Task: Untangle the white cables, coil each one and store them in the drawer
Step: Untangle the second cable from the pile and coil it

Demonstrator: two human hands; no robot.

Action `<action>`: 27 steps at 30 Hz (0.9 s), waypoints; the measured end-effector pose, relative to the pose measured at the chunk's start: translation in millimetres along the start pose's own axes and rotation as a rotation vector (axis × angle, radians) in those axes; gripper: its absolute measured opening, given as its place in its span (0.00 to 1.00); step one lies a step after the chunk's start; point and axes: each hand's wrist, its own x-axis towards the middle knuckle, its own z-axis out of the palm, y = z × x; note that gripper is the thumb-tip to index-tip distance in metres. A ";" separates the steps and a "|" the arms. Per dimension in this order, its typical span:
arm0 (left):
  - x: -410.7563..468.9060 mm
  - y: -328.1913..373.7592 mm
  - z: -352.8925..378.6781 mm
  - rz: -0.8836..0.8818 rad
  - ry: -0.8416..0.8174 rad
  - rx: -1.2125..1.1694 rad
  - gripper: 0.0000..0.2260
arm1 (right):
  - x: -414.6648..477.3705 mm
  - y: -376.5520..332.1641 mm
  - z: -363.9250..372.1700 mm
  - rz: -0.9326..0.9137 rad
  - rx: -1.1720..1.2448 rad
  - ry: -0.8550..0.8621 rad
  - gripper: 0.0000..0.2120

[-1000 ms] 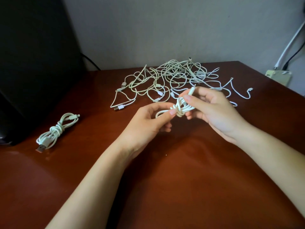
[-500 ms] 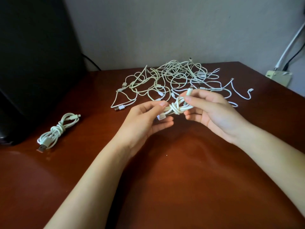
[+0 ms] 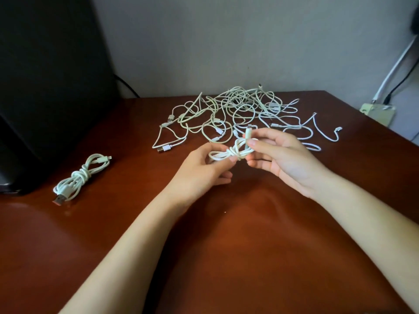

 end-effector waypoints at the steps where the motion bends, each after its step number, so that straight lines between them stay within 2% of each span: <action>1: 0.0 -1.4 0.1 0.007 0.005 0.023 0.11 | 0.7 0.3 0.5 0.006 0.010 0.004 0.06; 4: 2.6 -5.5 -3.4 0.042 0.023 0.117 0.12 | 2.2 2.1 4.1 0.040 0.036 0.013 0.07; 11: -9.5 -7.6 -33.2 0.207 0.140 0.581 0.10 | 8.3 2.8 31.2 0.105 -0.038 -0.080 0.07; 16: -37.2 -2.9 -69.5 0.264 0.295 0.891 0.16 | 16.3 8.1 71.0 0.124 -0.077 -0.157 0.07; 19: -53.9 1.9 -87.5 0.291 0.305 0.975 0.20 | 24.2 11.6 96.0 0.142 -0.042 -0.184 0.08; 22: -73.3 9.7 -114.1 0.235 0.283 1.032 0.26 | 33.1 16.2 120.0 0.167 0.030 -0.211 0.10; 27: -89.5 7.9 -165.4 0.135 0.353 1.051 0.25 | 48.5 20.5 148.6 0.186 0.064 -0.259 0.11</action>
